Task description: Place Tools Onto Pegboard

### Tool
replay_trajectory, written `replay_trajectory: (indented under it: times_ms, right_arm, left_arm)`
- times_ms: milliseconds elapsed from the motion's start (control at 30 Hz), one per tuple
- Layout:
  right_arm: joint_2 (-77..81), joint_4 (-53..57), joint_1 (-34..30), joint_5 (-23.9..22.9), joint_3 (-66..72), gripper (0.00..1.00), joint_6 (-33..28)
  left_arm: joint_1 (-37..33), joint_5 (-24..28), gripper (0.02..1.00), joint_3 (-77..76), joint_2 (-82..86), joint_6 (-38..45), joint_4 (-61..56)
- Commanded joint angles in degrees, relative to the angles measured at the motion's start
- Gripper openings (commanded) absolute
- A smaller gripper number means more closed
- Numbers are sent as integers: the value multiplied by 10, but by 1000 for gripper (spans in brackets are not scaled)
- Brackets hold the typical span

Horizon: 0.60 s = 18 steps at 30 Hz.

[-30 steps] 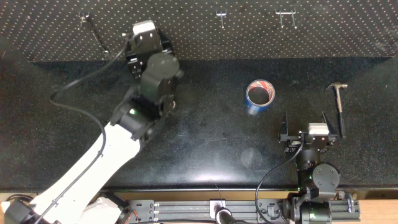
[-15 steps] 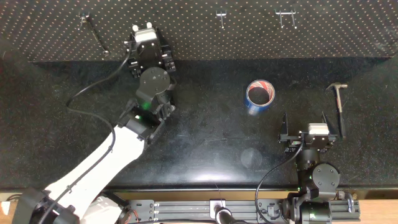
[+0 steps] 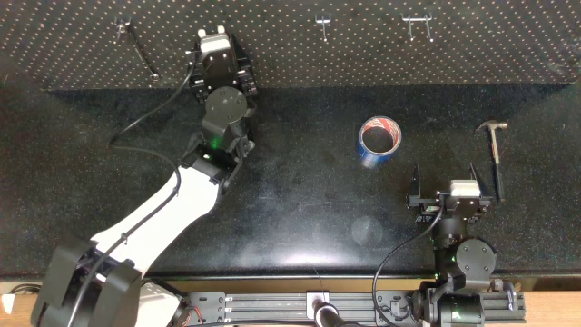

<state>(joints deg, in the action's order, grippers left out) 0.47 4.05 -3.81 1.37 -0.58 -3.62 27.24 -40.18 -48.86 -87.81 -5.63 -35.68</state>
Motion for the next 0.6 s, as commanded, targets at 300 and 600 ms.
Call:
replay_trajectory:
  times_ms: [300, 600]
  right_arm:
    - [-4, 1, -2, -3, 3, 976, -3]
    - [-4, 1, -2, -3, 3, 974, -3]
  left_arm:
    - [-22, 38, 29, -2, -52, -1, -34]
    - [-34, 40, 560, -2, -65, -63, 72]
